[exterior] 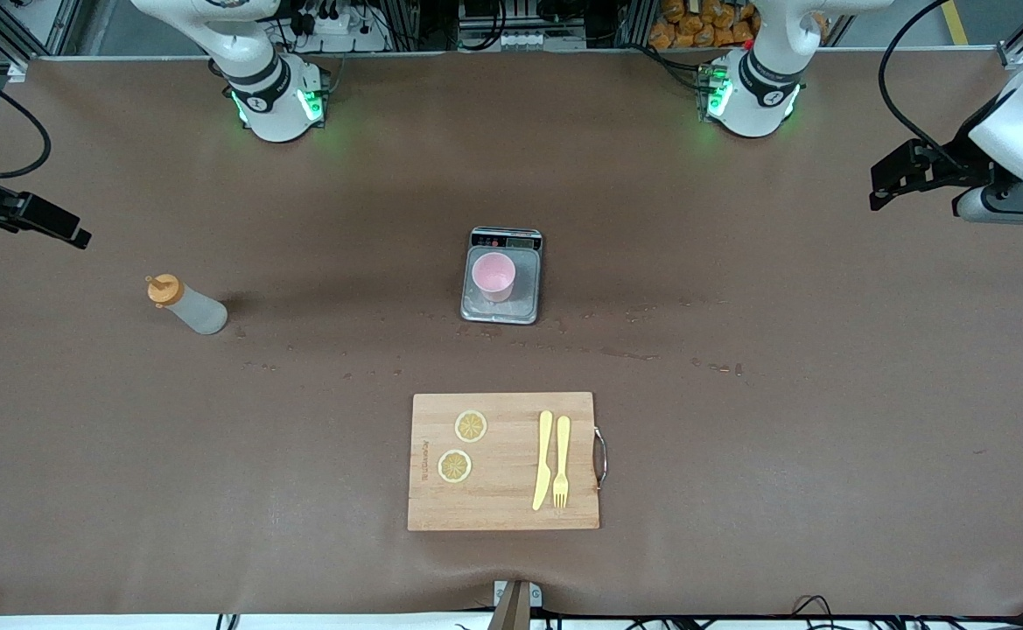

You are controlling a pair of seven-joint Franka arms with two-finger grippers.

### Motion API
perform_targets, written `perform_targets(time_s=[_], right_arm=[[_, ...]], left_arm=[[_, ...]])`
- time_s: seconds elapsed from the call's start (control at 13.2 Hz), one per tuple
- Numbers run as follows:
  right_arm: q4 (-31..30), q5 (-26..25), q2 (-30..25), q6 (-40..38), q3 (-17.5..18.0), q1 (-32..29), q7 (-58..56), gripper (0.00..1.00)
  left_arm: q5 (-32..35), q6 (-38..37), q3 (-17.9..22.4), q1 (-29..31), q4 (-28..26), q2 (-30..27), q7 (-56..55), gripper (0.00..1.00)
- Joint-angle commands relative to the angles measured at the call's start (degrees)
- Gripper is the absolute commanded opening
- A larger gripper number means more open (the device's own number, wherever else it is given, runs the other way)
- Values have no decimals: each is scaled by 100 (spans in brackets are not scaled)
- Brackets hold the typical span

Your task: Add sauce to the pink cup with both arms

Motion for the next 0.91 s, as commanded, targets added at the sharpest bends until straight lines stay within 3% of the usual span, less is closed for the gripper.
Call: perform_targets(time_s=[0.0,0.83], right_arm=[[-251,-30,-238,113,-65,98,-83,100],[-303,-21,-247,298,-65,265,-118,100]], left_arm=[[18,19,-32,38,24,-7,7,100],[10,19,-23,38,16,2,86,100]])
